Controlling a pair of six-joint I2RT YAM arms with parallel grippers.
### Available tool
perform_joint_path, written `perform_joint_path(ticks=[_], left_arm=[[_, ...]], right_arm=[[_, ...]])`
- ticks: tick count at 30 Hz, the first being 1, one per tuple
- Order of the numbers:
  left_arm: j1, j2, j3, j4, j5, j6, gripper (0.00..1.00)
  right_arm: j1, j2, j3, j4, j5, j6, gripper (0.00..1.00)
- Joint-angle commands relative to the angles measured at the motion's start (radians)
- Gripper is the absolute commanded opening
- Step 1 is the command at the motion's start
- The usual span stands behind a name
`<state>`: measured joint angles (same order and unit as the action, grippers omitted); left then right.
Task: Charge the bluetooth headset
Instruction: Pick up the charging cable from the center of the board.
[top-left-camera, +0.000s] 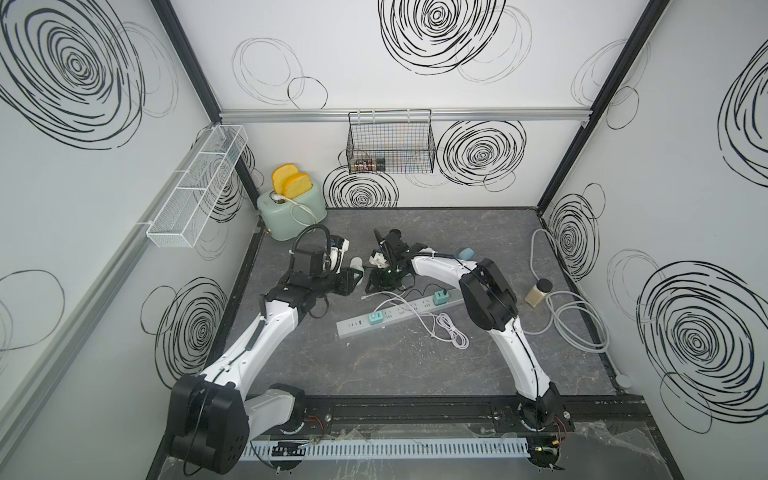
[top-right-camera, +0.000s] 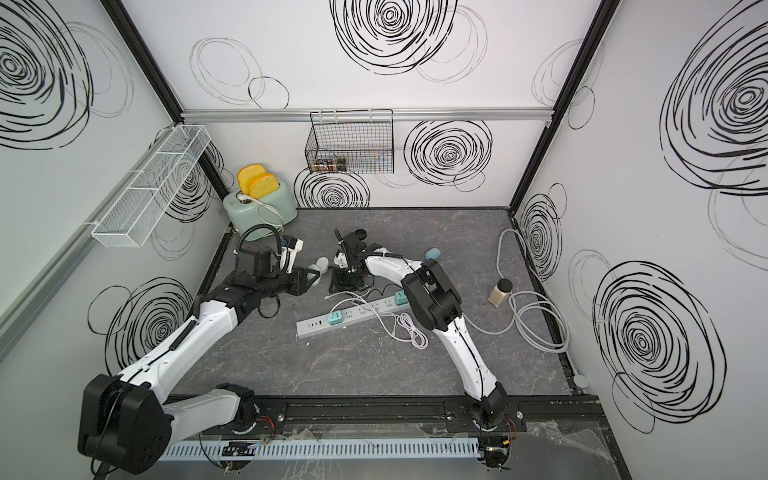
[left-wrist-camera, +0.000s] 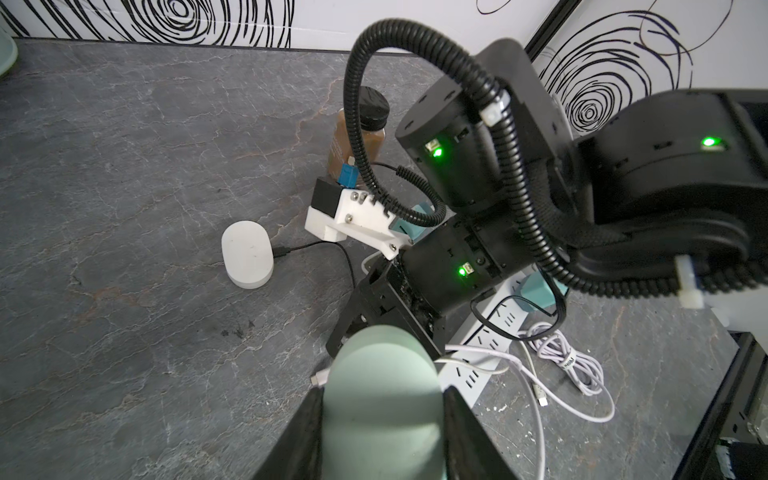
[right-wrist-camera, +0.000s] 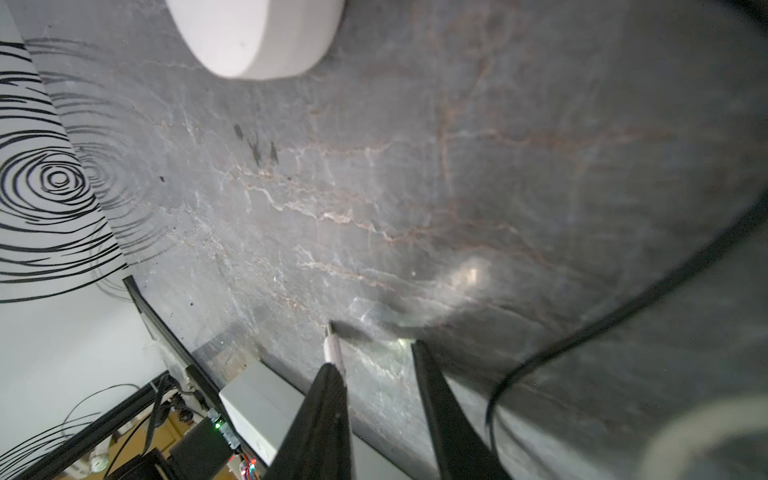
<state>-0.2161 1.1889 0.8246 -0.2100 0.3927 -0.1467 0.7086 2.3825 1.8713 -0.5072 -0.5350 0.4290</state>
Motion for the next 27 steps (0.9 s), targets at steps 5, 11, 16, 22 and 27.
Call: perform_joint_path(ticks=[5, 11, 16, 22, 27], left_arm=[[0.01, -0.012, -0.01, 0.04, 0.014, 0.004, 0.26], [0.018, -0.009, -0.011, 0.045, 0.018, 0.003, 0.26], [0.027, -0.005, -0.013, 0.05, 0.024, -0.001, 0.26], [0.031, -0.003, -0.015, 0.053, 0.029, -0.004, 0.26], [0.035, -0.003, -0.014, 0.054, 0.031, -0.004, 0.26]], right_arm=[[-0.023, -0.059, -0.005, 0.006, -0.129, 0.013, 0.41], [-0.021, -0.046, 0.006, -0.057, -0.175, -0.055, 0.41], [-0.02, -0.042, 0.009, -0.078, -0.204, -0.092, 0.34], [-0.017, -0.019, 0.03, -0.114, -0.224, -0.122, 0.34], [-0.014, -0.019, 0.03, -0.124, -0.228, -0.139, 0.28]])
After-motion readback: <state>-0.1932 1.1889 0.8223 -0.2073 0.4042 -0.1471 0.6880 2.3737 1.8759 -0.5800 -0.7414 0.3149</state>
